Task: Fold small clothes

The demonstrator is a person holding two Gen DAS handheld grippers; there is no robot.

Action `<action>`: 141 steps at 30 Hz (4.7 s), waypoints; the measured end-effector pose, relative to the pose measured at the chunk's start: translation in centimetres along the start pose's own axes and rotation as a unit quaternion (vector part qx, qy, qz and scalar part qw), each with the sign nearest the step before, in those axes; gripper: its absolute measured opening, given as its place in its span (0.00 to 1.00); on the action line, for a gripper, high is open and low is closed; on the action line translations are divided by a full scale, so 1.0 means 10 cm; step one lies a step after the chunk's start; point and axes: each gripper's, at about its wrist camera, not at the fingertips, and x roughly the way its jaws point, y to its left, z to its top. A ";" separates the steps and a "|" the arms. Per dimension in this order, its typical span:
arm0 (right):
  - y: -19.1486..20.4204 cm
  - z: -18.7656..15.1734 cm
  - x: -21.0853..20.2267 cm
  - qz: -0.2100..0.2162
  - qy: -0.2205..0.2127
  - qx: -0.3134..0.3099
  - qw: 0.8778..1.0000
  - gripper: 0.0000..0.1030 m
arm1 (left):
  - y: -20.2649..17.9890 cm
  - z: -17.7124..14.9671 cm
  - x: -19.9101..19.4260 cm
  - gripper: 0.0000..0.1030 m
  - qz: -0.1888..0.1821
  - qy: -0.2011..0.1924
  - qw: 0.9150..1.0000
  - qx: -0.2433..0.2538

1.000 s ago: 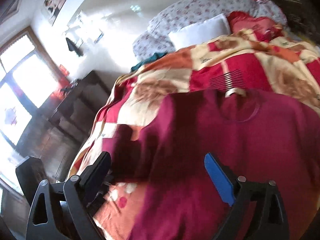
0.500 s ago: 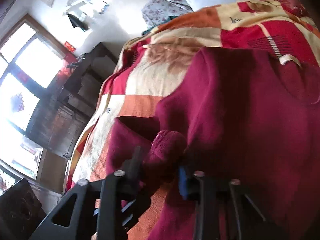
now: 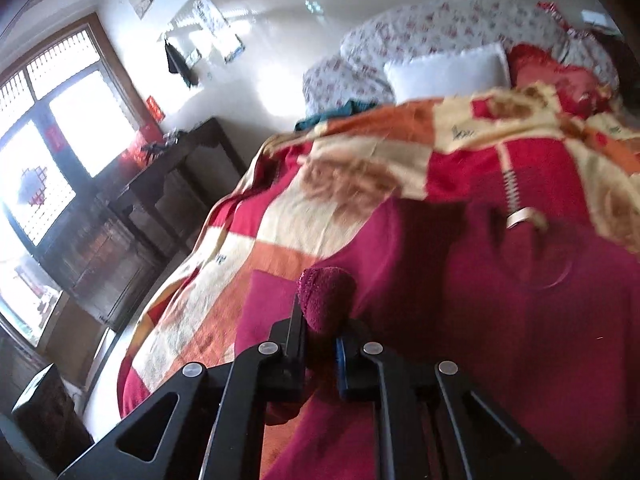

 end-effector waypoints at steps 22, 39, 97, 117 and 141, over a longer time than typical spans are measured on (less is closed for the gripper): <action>-1.01 -0.15 -1.61 -0.123 -0.064 0.011 0.990 0.12 | 0.10 0.82 0.79 0.61 -0.006 0.023 0.999 -0.022; -1.08 -0.16 -1.71 -0.118 -0.065 0.001 0.991 0.12 | -0.27 1.22 1.76 0.69 -0.037 0.087 0.995 -0.010; -2.51 -0.58 -0.87 -0.261 0.056 0.103 0.958 0.06 | -0.25 0.67 1.94 0.61 0.057 0.094 0.989 0.097; -2.46 -0.68 -1.04 -0.294 0.033 0.115 0.948 0.31 | -0.60 0.26 1.59 0.67 0.031 0.121 0.984 0.131; -2.36 -0.88 -1.15 -0.275 0.087 -0.018 0.957 0.31 | -1.30 0.12 1.26 0.68 -0.027 0.105 0.979 0.172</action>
